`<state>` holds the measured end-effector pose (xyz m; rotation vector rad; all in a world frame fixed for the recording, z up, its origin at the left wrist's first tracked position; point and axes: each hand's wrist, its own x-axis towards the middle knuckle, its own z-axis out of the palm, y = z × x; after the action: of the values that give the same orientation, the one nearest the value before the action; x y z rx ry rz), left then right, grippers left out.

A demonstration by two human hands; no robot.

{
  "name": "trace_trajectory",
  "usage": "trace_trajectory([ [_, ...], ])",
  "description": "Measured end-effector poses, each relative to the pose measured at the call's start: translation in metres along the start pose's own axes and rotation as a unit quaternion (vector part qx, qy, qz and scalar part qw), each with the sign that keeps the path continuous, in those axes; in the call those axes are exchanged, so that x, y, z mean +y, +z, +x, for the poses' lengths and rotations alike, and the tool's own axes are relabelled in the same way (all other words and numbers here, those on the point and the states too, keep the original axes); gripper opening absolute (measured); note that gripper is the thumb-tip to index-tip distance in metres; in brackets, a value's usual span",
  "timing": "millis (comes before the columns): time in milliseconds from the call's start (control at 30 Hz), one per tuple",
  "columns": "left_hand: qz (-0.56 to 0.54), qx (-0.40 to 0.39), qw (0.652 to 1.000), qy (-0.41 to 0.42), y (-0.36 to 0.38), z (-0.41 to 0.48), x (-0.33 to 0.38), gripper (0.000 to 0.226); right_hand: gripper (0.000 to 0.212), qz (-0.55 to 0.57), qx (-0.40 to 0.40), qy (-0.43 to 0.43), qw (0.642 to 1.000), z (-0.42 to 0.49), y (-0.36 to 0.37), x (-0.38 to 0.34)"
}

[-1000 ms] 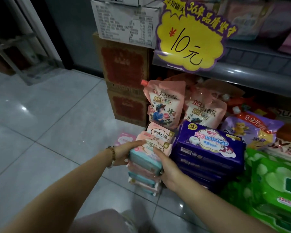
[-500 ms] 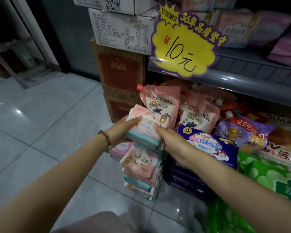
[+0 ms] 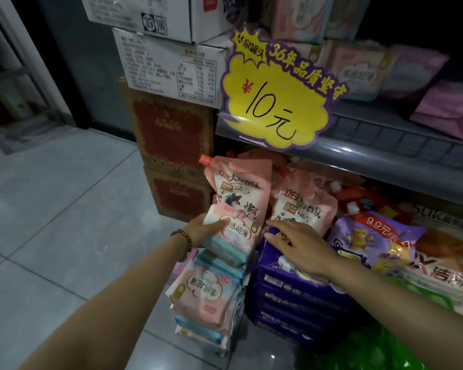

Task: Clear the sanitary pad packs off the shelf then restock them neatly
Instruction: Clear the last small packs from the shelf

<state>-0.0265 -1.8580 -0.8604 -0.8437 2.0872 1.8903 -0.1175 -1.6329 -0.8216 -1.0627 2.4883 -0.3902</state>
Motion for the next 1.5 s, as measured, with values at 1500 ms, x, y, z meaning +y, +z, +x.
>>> trace_trajectory([
  [1500, 0.250, 0.023, 0.921, 0.299, 0.243, -0.039, 0.312, 0.077, 0.066, 0.343, 0.326, 0.121, 0.873, -0.112, -0.288, 0.165],
])
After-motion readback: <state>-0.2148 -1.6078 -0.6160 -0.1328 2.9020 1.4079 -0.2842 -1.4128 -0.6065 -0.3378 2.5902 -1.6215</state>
